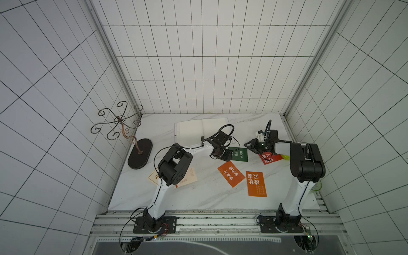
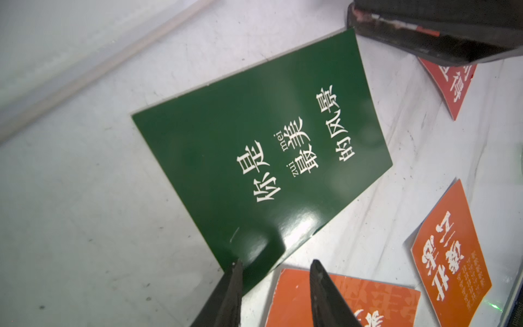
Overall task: Place the photos into the photo albums
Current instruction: Pick up the photo at the center of the board.
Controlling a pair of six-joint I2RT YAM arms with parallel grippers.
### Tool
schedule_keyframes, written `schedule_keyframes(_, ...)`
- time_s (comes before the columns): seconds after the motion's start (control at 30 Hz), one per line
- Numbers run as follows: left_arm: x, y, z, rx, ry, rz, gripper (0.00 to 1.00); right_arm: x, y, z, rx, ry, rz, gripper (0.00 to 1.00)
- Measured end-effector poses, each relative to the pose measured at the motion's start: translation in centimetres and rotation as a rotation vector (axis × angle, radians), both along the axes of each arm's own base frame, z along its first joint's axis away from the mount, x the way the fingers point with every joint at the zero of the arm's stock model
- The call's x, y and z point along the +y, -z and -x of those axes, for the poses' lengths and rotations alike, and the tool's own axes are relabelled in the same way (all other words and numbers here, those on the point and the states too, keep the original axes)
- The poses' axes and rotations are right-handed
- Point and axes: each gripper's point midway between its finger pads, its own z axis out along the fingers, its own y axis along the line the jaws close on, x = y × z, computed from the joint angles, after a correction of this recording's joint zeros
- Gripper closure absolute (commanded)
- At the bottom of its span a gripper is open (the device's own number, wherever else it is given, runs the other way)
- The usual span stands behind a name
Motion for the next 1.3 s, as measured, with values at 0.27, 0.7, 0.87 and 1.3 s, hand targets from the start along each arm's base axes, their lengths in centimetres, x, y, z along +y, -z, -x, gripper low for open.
schedule_keyframes(0.27,0.1,0.0,-0.2,-0.006,-0.006,-0.005,0.6,0.3,-0.2,0.5,-0.005,-0.032,-0.03,0.66)
schedule_keyframes(0.7,0.7,0.1,-1.2,-0.04,-0.036,-0.026,0.6,2.0,-1.3,2.7,-0.041,-0.096,-0.233,0.72)
schedule_keyframes(0.87,0.7,0.1,-1.2,-0.04,-0.037,-0.026,0.6,2.4,-2.3,2.8,-0.075,-0.107,-0.275,0.72)
schedule_keyframes(1.3,0.6,0.0,-1.3,-0.019,-0.053,0.001,0.6,2.8,-1.7,3.9,-0.046,-0.096,-0.299,0.73)
